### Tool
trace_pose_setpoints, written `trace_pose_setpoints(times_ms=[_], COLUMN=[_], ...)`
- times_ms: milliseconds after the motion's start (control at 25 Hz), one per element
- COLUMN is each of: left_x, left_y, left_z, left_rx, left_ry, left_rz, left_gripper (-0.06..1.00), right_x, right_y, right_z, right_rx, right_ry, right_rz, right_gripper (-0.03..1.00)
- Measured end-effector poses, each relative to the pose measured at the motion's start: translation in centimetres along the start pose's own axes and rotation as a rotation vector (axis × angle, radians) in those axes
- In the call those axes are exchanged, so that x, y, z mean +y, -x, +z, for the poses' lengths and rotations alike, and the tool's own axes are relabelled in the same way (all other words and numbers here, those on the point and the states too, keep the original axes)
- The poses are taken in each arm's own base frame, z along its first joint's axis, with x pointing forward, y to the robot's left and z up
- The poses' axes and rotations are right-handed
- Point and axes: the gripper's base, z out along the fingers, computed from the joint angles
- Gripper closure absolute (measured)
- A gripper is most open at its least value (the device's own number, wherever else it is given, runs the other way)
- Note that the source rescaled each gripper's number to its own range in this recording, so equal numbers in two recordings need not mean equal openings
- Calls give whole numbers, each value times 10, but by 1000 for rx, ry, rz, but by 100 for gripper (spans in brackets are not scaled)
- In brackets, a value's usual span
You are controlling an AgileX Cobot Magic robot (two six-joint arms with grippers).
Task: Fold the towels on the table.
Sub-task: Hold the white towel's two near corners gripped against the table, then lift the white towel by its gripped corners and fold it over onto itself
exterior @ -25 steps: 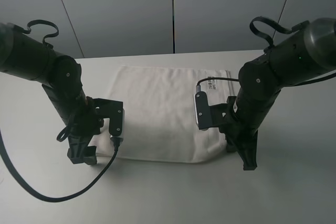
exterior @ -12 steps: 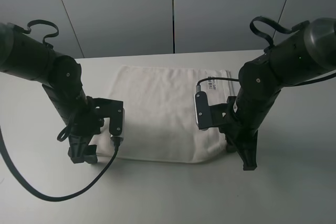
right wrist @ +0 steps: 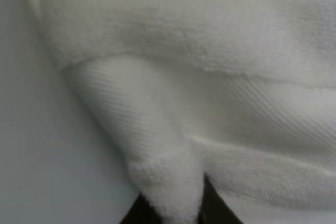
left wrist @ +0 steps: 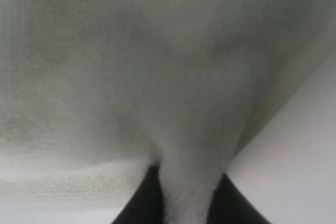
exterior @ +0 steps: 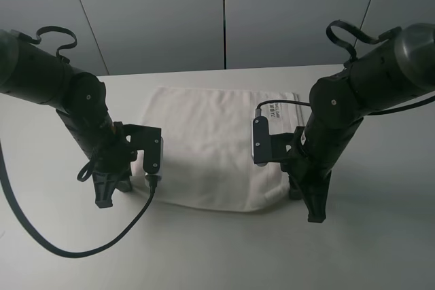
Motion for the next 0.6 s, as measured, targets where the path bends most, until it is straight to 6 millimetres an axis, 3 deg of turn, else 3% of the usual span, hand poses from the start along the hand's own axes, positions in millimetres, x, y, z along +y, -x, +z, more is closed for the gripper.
trace_pose_setpoints(times_ms=[80,600], left_x=[0,-6], left_y=[0,2], left_z=[0,0], left_rx=[0,24], left_ry=[0,-34], left_rz=[1,-24], left_gripper=[94,94], right_x=[0,7], right_y=[0,-1], right_z=[0,-8], right_rx=[-4,-1], right_ry=[1,58], right_rz=[7,49], right_gripper=[97,97])
